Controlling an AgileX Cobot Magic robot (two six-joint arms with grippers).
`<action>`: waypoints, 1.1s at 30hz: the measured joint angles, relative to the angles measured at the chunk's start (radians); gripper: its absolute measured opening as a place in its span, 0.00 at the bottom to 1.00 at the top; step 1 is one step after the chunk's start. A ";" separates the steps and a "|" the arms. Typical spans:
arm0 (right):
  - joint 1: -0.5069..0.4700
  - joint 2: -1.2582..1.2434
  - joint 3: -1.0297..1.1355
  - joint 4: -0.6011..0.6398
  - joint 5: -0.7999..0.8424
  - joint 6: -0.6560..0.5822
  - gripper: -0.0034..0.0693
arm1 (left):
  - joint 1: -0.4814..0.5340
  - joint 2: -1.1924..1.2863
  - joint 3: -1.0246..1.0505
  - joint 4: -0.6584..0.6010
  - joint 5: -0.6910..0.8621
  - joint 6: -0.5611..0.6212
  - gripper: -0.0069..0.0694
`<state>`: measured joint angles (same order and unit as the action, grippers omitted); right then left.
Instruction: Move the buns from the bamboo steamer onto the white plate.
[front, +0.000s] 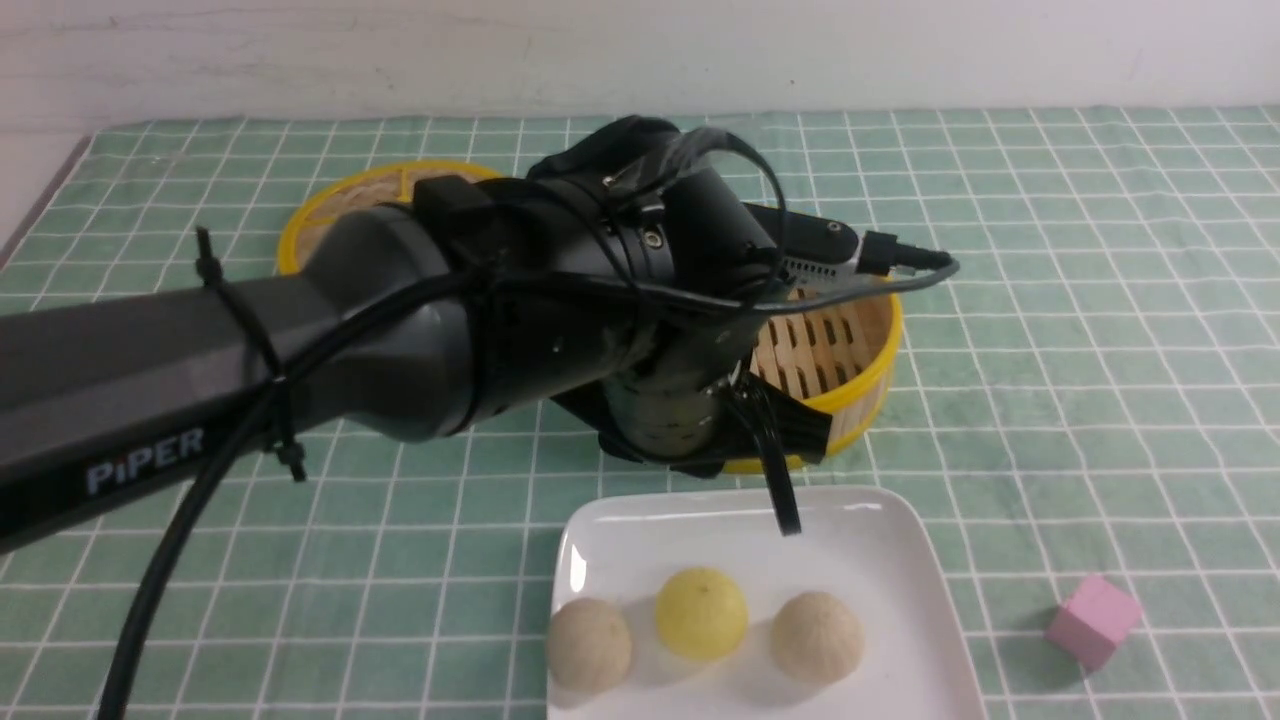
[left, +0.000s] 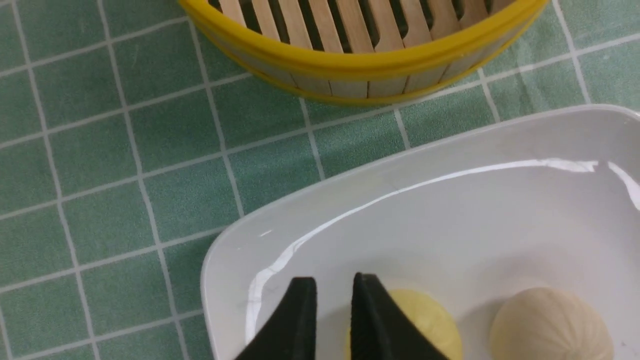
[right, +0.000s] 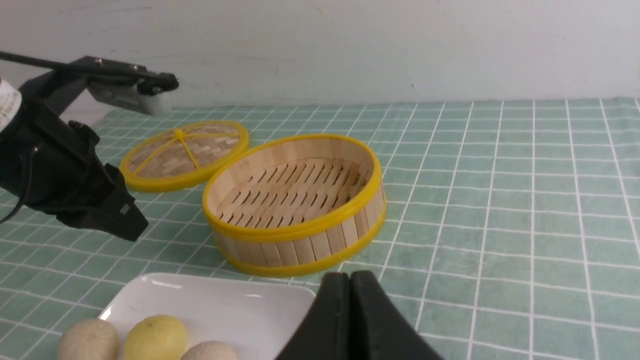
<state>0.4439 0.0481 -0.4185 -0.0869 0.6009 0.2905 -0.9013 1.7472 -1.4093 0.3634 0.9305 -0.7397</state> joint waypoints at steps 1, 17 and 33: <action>0.000 0.000 0.000 0.001 0.007 0.000 0.04 | 0.000 0.000 0.000 0.000 -0.001 0.000 0.26; 0.000 -0.002 0.003 0.004 0.022 0.000 0.04 | 0.000 0.000 0.000 0.000 0.016 0.000 0.26; -0.267 -0.058 0.298 0.005 -0.053 0.001 0.05 | -0.001 0.001 0.000 0.026 0.037 0.000 0.27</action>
<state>0.1765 -0.0101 -0.1205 -0.0822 0.5475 0.2915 -0.9021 1.7479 -1.4093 0.3895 0.9676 -0.7397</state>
